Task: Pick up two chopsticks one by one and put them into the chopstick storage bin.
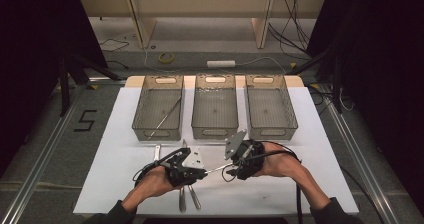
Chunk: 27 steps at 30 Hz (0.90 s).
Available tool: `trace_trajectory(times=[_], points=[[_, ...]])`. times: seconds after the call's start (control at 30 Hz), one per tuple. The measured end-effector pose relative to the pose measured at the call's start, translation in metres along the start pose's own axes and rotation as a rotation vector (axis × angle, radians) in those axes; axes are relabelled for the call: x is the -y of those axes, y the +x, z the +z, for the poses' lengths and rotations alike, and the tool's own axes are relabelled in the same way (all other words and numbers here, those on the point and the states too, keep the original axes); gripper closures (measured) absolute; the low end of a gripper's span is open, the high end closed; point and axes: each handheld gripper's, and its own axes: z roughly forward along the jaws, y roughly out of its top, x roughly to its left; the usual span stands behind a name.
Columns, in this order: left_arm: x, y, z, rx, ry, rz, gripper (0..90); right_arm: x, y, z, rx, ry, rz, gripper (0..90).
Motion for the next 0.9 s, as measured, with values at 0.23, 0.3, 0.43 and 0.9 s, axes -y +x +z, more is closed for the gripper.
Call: trace_trajectory(times=[0.23,0.3,0.43,0.9], points=[[0.003,0.01,-0.005,-0.058,-0.028,-0.063,85.7,0.022,-0.005,-0.013,0.145,-0.224,0.214,38.6],[0.004,0.012,-0.007,-0.071,-0.037,-0.077,85.7,0.03,-0.005,-0.016,0.18,-0.286,0.266,36.0],[0.006,0.016,-0.011,-0.103,-0.054,-0.114,85.7,0.045,-0.002,-0.019,0.209,-0.375,0.371,30.9],[0.011,0.034,-0.02,-0.186,-0.097,-0.227,85.8,0.092,0.012,-0.022,0.272,-0.528,0.585,26.6]])
